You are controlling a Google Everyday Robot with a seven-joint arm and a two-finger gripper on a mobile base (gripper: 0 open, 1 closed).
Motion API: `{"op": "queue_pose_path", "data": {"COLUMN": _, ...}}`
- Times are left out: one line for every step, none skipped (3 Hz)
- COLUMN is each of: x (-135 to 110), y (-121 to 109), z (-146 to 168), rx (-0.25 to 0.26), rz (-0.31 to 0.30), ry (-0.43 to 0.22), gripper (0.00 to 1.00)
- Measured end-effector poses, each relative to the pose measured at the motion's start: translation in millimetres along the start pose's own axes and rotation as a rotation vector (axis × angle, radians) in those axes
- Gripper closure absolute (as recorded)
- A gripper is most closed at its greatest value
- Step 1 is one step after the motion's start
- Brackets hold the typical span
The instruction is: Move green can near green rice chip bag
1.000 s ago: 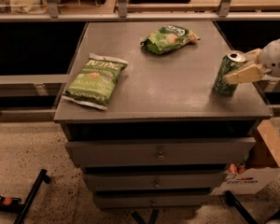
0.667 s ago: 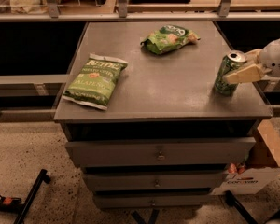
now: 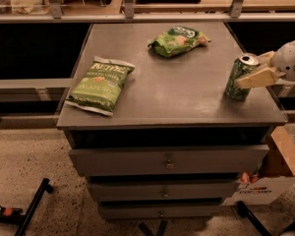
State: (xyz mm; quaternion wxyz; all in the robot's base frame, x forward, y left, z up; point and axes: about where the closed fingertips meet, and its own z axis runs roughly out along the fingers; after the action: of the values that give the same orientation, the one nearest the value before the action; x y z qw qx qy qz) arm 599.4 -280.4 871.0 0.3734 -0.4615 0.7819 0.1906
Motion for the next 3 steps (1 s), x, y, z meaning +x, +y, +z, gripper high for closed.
{"op": "queue_pose_path", "data": {"x": 0, "y": 0, "z": 0, "rx": 0.0, "rz": 0.0, "ry": 0.0, "gripper": 1.0}}
{"op": "queue_pose_path", "data": {"x": 0, "y": 0, "z": 0, "rx": 0.0, "rz": 0.0, "ry": 0.0, "gripper": 1.0}}
{"op": "queue_pose_path", "data": {"x": -26, "y": -7, "z": 0, "rx": -0.003, "rz": -0.032, "ry": -0.037, "gripper": 1.0}}
